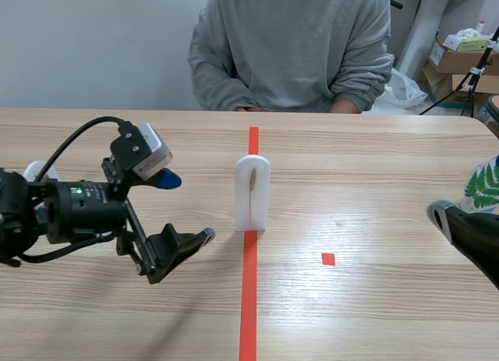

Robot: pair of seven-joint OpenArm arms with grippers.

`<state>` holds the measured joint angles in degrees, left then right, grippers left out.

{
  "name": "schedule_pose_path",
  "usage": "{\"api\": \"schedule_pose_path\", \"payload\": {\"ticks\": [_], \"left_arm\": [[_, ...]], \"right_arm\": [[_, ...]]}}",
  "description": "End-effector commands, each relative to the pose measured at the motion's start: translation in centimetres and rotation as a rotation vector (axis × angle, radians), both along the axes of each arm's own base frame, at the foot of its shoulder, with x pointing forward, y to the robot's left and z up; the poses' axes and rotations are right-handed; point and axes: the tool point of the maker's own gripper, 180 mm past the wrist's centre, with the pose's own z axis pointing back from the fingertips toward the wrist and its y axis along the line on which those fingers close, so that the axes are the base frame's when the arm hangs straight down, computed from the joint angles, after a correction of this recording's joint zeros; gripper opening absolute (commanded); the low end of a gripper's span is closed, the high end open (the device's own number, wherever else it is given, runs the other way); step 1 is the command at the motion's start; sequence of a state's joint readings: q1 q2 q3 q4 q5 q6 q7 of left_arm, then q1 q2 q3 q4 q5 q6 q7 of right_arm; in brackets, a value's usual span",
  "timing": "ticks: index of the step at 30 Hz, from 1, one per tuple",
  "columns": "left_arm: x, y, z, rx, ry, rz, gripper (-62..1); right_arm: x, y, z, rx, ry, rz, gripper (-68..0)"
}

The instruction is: Do the leaf sorting experiment

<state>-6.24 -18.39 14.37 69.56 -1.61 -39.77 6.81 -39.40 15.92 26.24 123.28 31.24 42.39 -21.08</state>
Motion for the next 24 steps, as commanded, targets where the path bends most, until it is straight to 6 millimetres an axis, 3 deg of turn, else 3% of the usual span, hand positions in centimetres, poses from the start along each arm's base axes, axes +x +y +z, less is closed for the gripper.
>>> {"api": "schedule_pose_path", "payload": {"ticks": [1, 9, 22, 24], "left_arm": [[0.7, -1.2, 1.0, -0.039, -0.027, -0.008, 1.4], [1.9, -4.6, -1.0, -0.051, 0.025, -0.05, 1.4], [3.3, -8.6, -1.5, -0.095, 0.049, -0.052, 1.4], [3.3, -8.8, -1.5, -0.1, 0.049, -0.053, -4.6]], "right_arm": [[0.2, 0.2, 0.6, -0.005, -0.021, 0.019, -13.3], [0.2, 0.2, 0.5, -0.009, -0.02, 0.018, -13.3], [0.2, 0.0, 0.3, -0.028, -0.015, 0.016, -13.3], [0.2, 0.0, 0.3, -0.03, -0.015, 0.016, -13.3]]}}
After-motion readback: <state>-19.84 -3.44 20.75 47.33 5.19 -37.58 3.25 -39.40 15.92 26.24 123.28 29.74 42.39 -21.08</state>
